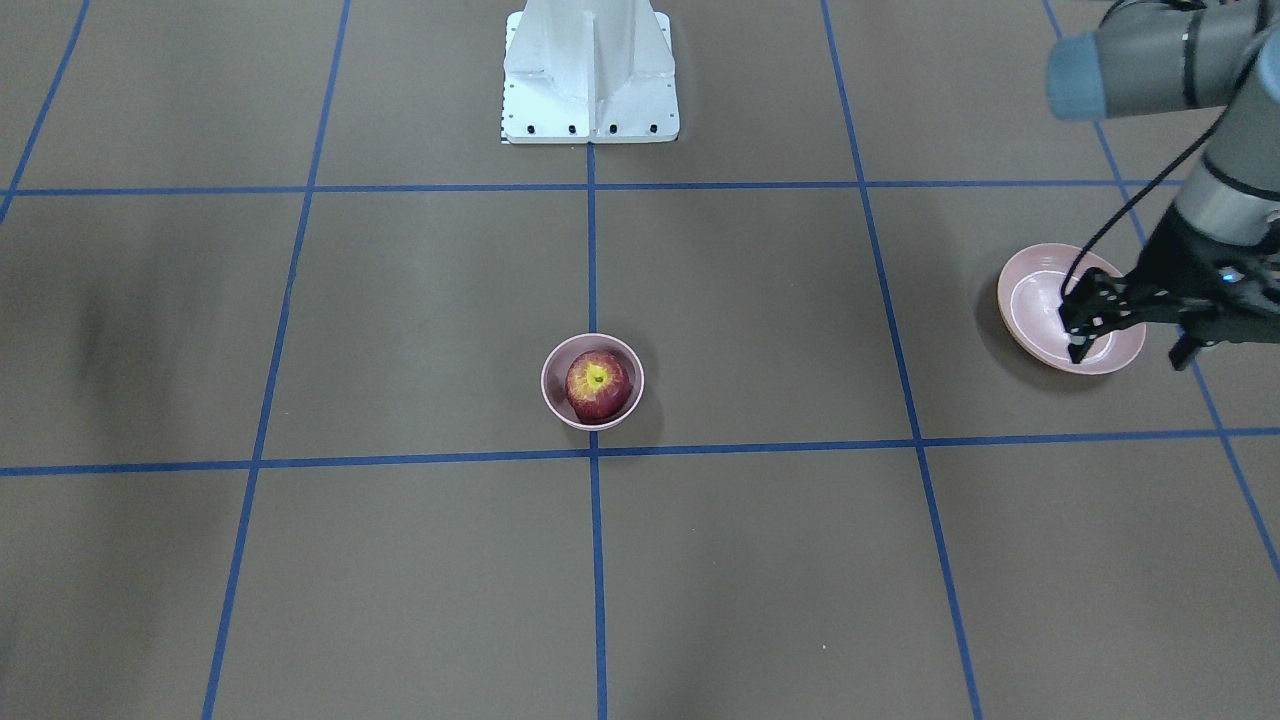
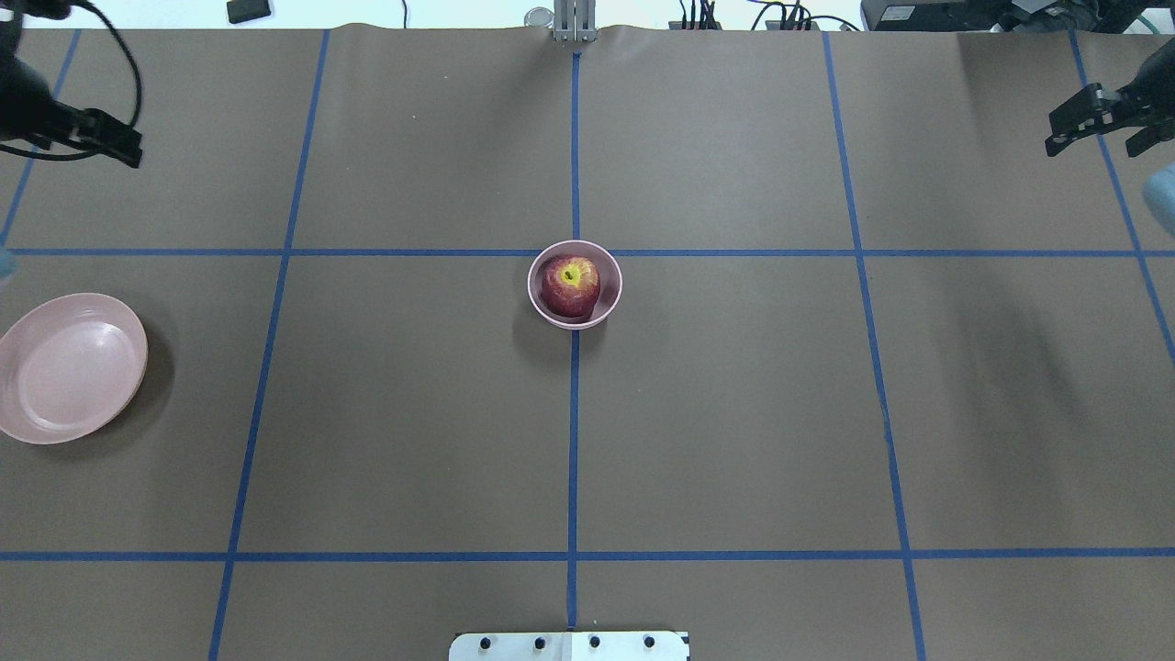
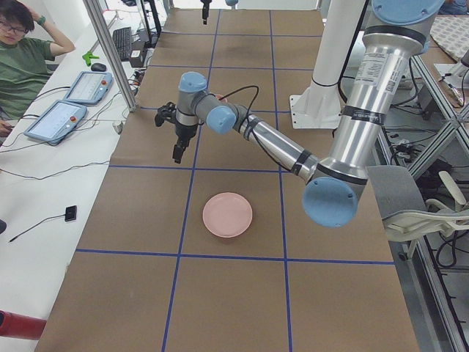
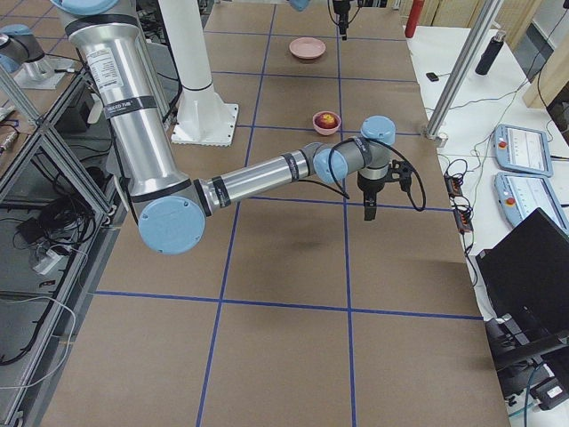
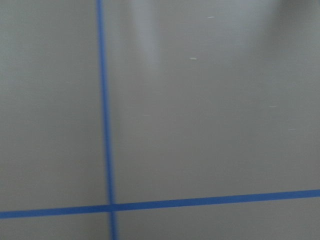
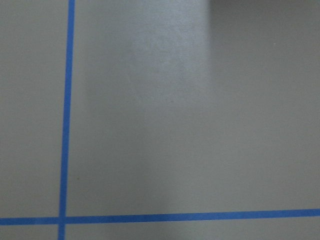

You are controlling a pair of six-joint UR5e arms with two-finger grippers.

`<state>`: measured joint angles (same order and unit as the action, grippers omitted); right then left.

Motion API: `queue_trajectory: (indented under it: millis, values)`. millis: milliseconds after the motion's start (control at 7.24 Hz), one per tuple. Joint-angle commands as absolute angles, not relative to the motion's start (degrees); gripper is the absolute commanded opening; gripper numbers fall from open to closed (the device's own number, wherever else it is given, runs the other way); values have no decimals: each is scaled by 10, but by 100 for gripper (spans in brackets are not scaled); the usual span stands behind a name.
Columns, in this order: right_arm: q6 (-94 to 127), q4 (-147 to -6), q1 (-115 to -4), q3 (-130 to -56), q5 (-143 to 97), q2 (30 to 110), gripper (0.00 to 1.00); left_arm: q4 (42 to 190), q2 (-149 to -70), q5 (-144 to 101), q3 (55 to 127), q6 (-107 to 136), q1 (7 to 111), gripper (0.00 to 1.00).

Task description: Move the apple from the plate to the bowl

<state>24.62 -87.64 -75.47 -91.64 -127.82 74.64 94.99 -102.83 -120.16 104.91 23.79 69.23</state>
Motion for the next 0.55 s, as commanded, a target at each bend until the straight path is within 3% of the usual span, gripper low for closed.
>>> queue_trajectory:
  millis: [0, 138, 414]
  values:
    - [136, -897, -823, -917, -1281, 803, 100, 954, -978, -1276, 973, 66, 829, 98]
    - [128, -898, -851, -918, -1295, 832, 100, 961, -976, -1294, 925, 49, 855, 98]
    - [127, -896, -899, -931, -1327, 880, 100, 961, -937, -1296, 911, 48, 863, 98]
